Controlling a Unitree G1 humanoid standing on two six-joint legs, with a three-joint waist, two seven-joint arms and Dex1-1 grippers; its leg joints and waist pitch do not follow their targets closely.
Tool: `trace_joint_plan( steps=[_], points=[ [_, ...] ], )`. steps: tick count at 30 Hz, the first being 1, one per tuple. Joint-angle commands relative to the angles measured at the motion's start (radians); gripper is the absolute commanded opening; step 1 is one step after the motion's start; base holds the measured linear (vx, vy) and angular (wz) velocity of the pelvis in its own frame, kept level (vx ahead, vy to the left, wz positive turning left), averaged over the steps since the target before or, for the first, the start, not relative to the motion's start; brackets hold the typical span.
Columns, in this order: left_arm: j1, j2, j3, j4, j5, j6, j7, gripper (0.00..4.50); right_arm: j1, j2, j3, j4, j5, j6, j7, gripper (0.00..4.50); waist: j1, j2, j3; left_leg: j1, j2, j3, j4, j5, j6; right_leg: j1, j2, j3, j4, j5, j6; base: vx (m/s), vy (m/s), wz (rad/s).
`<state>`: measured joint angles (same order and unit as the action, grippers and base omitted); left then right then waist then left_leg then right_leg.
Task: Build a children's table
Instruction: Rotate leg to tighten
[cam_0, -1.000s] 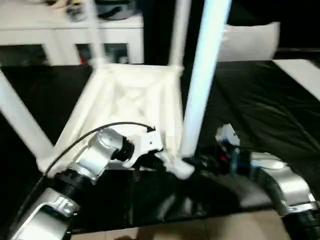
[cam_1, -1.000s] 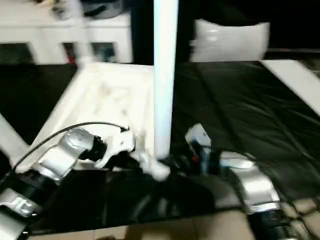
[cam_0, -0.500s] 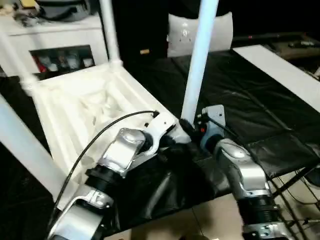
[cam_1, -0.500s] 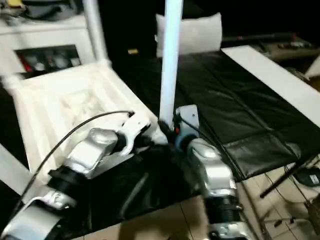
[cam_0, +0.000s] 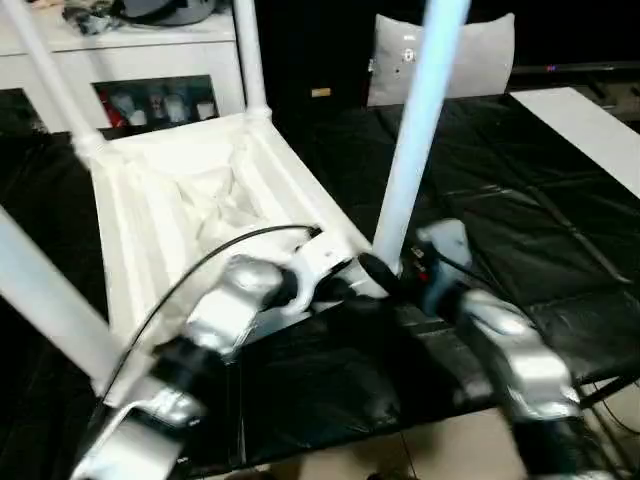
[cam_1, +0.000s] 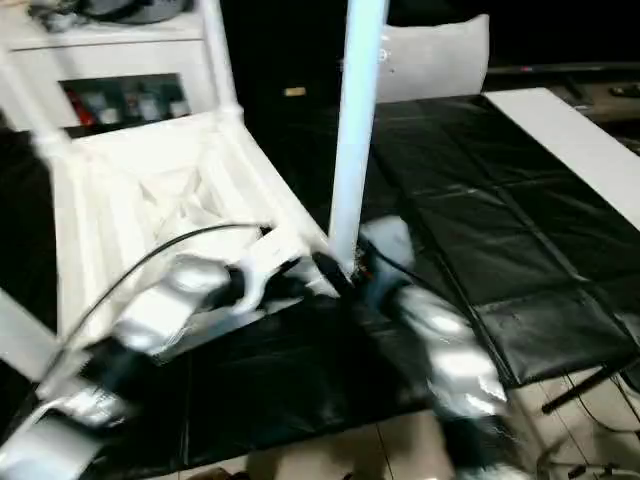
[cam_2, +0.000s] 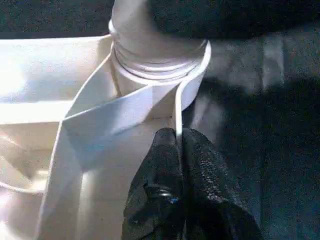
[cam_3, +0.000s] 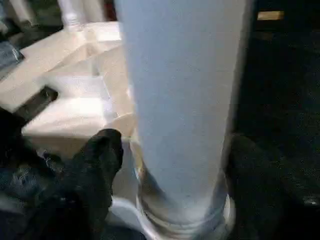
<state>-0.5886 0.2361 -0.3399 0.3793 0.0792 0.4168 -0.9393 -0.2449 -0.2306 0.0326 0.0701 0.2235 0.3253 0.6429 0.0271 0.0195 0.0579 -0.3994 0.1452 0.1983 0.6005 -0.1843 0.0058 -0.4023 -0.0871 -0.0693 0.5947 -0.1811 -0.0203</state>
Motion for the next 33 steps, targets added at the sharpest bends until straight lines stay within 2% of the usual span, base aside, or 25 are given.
trace_joint_plan(
  steps=[1, 3, 4, 5, 6, 8, 10, 11, 12, 14, 16, 17, 19, 20, 23, 27, 31, 33],
  points=[
    [0.009, 0.043, -0.034, -0.018, -0.026, -0.082, -0.115, 0.00, 0.019, -0.067, 0.007, -0.052, 0.058, 0.004, 0.144, 4.05, 0.004, 0.000, -0.065, 0.033, 0.093, -0.043, -0.079, -0.238, 0.061, 0.049, -0.077, 0.053, -0.072, -0.190, -0.214, 0.000, 0.000, 0.00],
    [0.010, 0.055, -0.037, -0.014, -0.031, -0.090, -0.138, 0.00, 0.021, -0.090, 0.009, -0.054, 0.069, 0.002, 0.185, 4.36, 0.005, 0.000, -0.064, 0.036, 0.093, -0.043, -0.080, -0.263, 0.047, 0.046, -0.076, 0.054, -0.074, -0.222, -0.210, 0.000, 0.000, 0.00],
    [0.012, 0.077, -0.046, -0.011, -0.043, -0.137, -0.197, 0.00, 0.018, -0.123, 0.013, -0.048, 0.078, 0.007, 0.238, 4.36, 0.007, -0.002, -0.061, 0.041, 0.092, -0.041, -0.081, -0.295, 0.027, 0.041, -0.079, 0.056, -0.080, -0.274, -0.203, 0.000, 0.000, 0.00],
    [0.013, 0.092, -0.054, -0.011, -0.049, -0.159, -0.234, 0.00, 0.016, -0.142, 0.014, -0.046, 0.087, 0.014, 0.272, 4.46, 0.008, -0.007, -0.061, 0.040, 0.091, -0.042, -0.080, -0.299, 0.024, 0.041, -0.079, 0.056, -0.082, -0.289, -0.199, 0.000, 0.000, 0.00],
    [0.014, 0.105, -0.062, -0.012, -0.053, -0.179, -0.265, 0.00, 0.015, -0.159, 0.019, -0.046, 0.092, 0.012, 0.298, 4.46, 0.010, -0.005, -0.062, 0.039, 0.092, -0.043, -0.080, -0.297, 0.021, 0.043, -0.081, 0.056, -0.081, -0.295, -0.196, 0.000, 0.000, 0.00],
    [0.012, 0.134, -0.082, -0.010, -0.053, -0.217, -0.321, 0.00, 0.009, -0.195, 0.033, -0.040, 0.104, 0.010, 0.363, 4.46, 0.015, -0.002, -0.062, 0.044, 0.094, -0.043, -0.083, -0.300, 0.015, 0.038, -0.079, 0.055, -0.080, -0.296, -0.191, 0.000, 0.000, 0.00],
    [0.009, 0.149, -0.093, -0.004, -0.049, -0.238, -0.348, 0.00, 0.004, -0.216, 0.044, -0.035, 0.112, 0.010, 0.406, 4.46, 0.019, -0.002, -0.063, 0.044, 0.095, -0.041, -0.083, -0.293, 0.012, 0.039, -0.080, 0.056, -0.077, -0.273, -0.196, 0.000, 0.000, 0.00],
    [0.006, 0.162, -0.103, 0.001, -0.047, -0.261, -0.377, 0.00, -0.005, -0.235, 0.055, -0.022, 0.111, 0.001, 0.448, 4.46, 0.023, -0.010, -0.064, 0.043, 0.095, -0.040, -0.082, -0.277, 0.017, 0.040, -0.082, 0.056, -0.072, -0.258, -0.202, 0.000, 0.000, 0.00],
    [0.003, 0.174, -0.113, 0.007, -0.044, -0.280, -0.398, 0.00, -0.013, -0.251, 0.066, -0.010, 0.115, -0.006, 0.484, 4.46, 0.025, -0.007, -0.065, 0.042, 0.095, -0.040, -0.082, -0.273, 0.018, 0.039, -0.083, 0.056, -0.072, -0.255, -0.205, 0.000, 0.000, 0.00],
    [0.000, 0.185, -0.123, 0.011, -0.042, -0.295, -0.420, 0.00, -0.022, -0.265, 0.075, 0.005, 0.118, -0.015, 0.517, 4.46, 0.030, -0.013, -0.066, 0.044, 0.096, -0.037, -0.080, -0.256, 0.022, 0.038, -0.083, 0.057, -0.069, -0.232, -0.211, 0.000, 0.000, 0.00],
    [-0.001, 0.205, -0.138, 0.009, -0.041, -0.319, -0.465, 0.00, -0.041, -0.277, 0.089, 0.032, 0.121, -0.032, 0.572, 4.17, 0.032, -0.011, -0.068, 0.040, 0.095, -0.037, -0.078, -0.240, 0.027, 0.043, -0.085, 0.055, -0.065, -0.216, -0.221, 0.000, 0.000, 0.00],
    [-0.001, 0.205, -0.138, 0.009, -0.041, -0.319, -0.465, 0.00, -0.041, -0.277, 0.089, 0.032, 0.121, -0.032, 0.572, 4.17, 0.034, -0.010, -0.068, 0.040, 0.096, -0.036, -0.079, -0.226, 0.030, 0.042, -0.083, 0.055, -0.064, -0.204, -0.221, 0.000, 0.000, 0.00],
    [-0.006, 0.214, -0.149, 0.012, -0.044, -0.349, -0.504, 0.00, -0.060, -0.285, 0.102, 0.058, 0.129, -0.037, 0.623, 3.97, 0.035, -0.018, -0.070, 0.038, 0.095, -0.035, -0.076, -0.207, 0.041, 0.046, -0.084, 0.054, -0.059, -0.180, -0.231, 0.000, 0.000, 0.00],
    [-0.008, 0.215, -0.153, 0.015, -0.043, -0.360, -0.514, 0.00, -0.067, -0.287, 0.107, 0.065, 0.133, -0.034, 0.642, 3.86, 0.037, -0.015, -0.071, 0.037, 0.095, -0.034, -0.074, -0.195, 0.049, 0.046, -0.084, 0.053, -0.058, -0.172, -0.236, 0.000, 0.000, 0.00],
    [-0.012, 0.216, -0.165, 0.016, -0.043, -0.378, -0.537, 0.00, -0.083, -0.289, 0.124, 0.077, 0.141, -0.026, 0.683, 3.62, 0.042, -0.018, -0.071, 0.038, 0.097, -0.032, -0.072, -0.179, 0.057, 0.046, -0.084, 0.052, -0.055, -0.170, -0.238, 0.000, 0.000, 0.00],
    [-0.016, 0.208, -0.180, 0.012, -0.041, -0.395, -0.556, 0.00, -0.094, -0.284, 0.157, 0.085, 0.136, -0.044, 0.723, 3.24, 0.055, -0.022, -0.071, 0.042, 0.099, -0.031, -0.073, -0.182, 0.048, 0.043, -0.085, 0.053, -0.056, -0.190, -0.232, 0.000, 0.000, 0.00],
    [-0.019, 0.202, -0.184, 0.016, -0.040, -0.403, -0.559, 0.00, -0.100, -0.278, 0.163, 0.097, 0.134, -0.049, 0.735, 2.90, 0.055, -0.021, -0.070, 0.042, 0.100, -0.032, -0.075, -0.198, 0.036, 0.042, -0.086, 0.053, -0.058, -0.213, -0.229, 0.000, 0.000, 0.00],
    [-0.019, 0.200, -0.185, 0.017, -0.039, -0.405, -0.560, 0.00, -0.103, -0.277, 0.166, 0.101, 0.134, -0.047, 0.740, 2.76, 0.055, -0.025, -0.070, 0.043, 0.099, -0.032, -0.075, -0.208, 0.029, 0.041, -0.086, 0.053, -0.059, -0.227, -0.223, 0.000, 0.000, 0.00]
  ],
)
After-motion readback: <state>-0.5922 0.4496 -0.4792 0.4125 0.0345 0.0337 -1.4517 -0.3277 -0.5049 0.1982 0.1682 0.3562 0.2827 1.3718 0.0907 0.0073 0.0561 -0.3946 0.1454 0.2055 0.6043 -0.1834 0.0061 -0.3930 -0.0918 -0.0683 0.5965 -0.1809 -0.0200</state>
